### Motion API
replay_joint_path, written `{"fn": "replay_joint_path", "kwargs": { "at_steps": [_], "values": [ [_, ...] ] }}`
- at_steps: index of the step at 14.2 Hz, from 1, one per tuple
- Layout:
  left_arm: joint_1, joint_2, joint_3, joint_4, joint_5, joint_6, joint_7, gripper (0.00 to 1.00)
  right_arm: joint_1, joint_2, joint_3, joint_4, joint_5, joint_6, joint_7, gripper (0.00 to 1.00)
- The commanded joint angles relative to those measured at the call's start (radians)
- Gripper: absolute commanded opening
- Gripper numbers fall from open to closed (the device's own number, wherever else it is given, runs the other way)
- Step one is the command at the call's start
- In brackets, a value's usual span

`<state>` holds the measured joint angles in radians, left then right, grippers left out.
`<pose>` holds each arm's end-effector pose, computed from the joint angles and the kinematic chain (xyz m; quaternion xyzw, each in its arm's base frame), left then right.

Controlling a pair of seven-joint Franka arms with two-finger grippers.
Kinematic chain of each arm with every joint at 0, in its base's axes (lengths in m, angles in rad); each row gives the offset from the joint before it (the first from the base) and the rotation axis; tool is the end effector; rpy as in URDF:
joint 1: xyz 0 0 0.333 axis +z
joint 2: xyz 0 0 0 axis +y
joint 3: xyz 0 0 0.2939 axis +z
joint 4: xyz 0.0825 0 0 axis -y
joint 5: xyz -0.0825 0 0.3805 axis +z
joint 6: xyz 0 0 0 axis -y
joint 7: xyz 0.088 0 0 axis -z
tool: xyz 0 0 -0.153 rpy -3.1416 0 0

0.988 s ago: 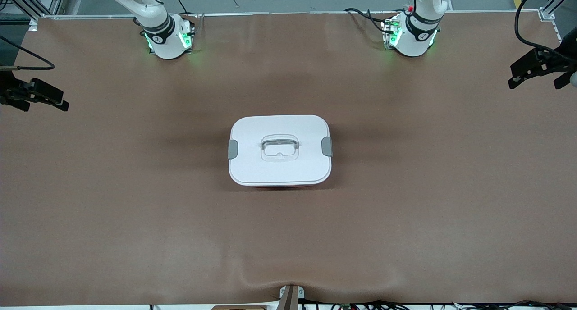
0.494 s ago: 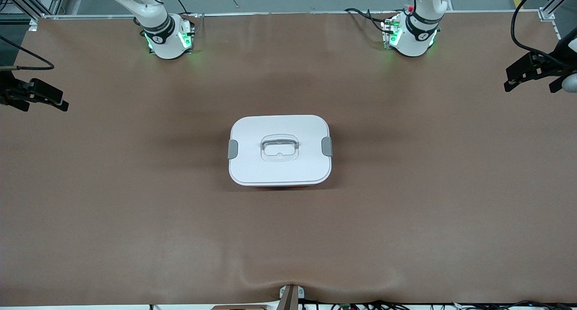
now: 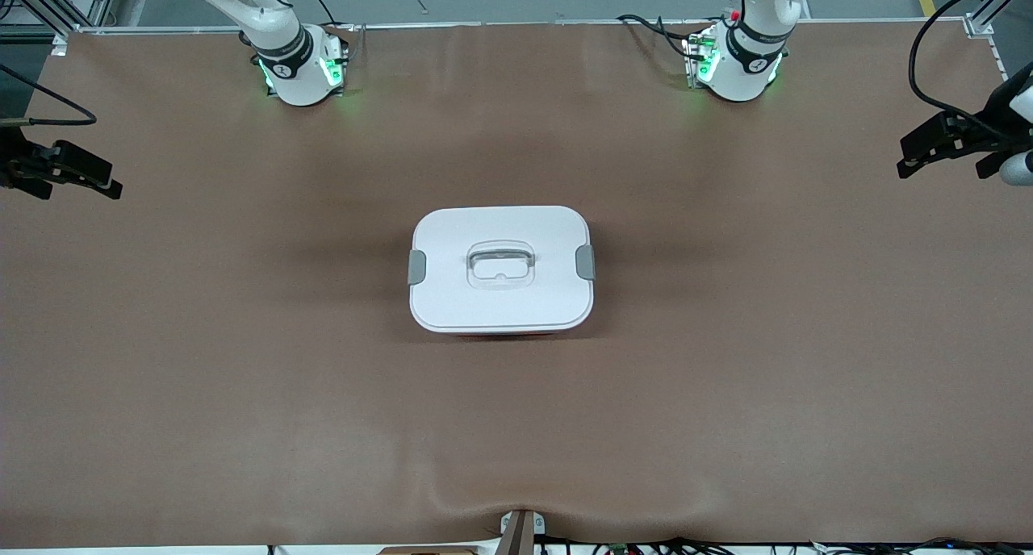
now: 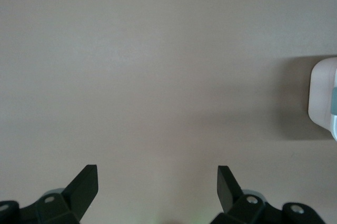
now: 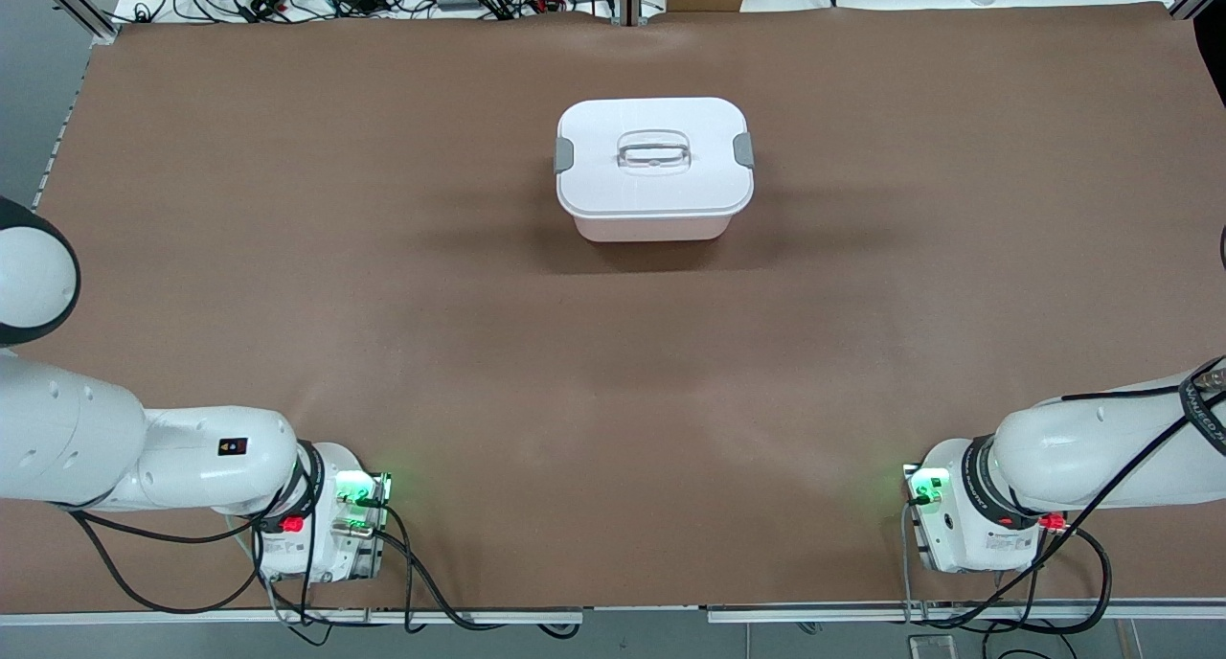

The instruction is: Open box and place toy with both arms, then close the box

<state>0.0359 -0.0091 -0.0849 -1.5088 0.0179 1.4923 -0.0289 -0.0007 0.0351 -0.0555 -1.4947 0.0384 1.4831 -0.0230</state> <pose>0.5399 -0.0238 0.5833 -0.9999 0.0094 0.0034 0.0094 0.5498 -0.0243 0.5650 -0.9994 0.0154 0.0226 0.0191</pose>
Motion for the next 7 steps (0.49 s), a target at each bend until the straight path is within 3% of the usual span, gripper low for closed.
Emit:
{"fn": "replay_joint_path", "kwargs": {
  "at_steps": [1,7],
  "values": [
    [0.004,0.001,-0.006,0.005,0.004,0.005,-0.029,1.0,-0.009,0.0,0.002,0.017,0.003,-0.012,0.012,1.0],
    [-0.002,0.005,-0.007,0.004,0.004,0.008,-0.034,1.0,-0.009,0.0,0.002,0.019,0.003,-0.014,0.012,1.0]
  ]
}}
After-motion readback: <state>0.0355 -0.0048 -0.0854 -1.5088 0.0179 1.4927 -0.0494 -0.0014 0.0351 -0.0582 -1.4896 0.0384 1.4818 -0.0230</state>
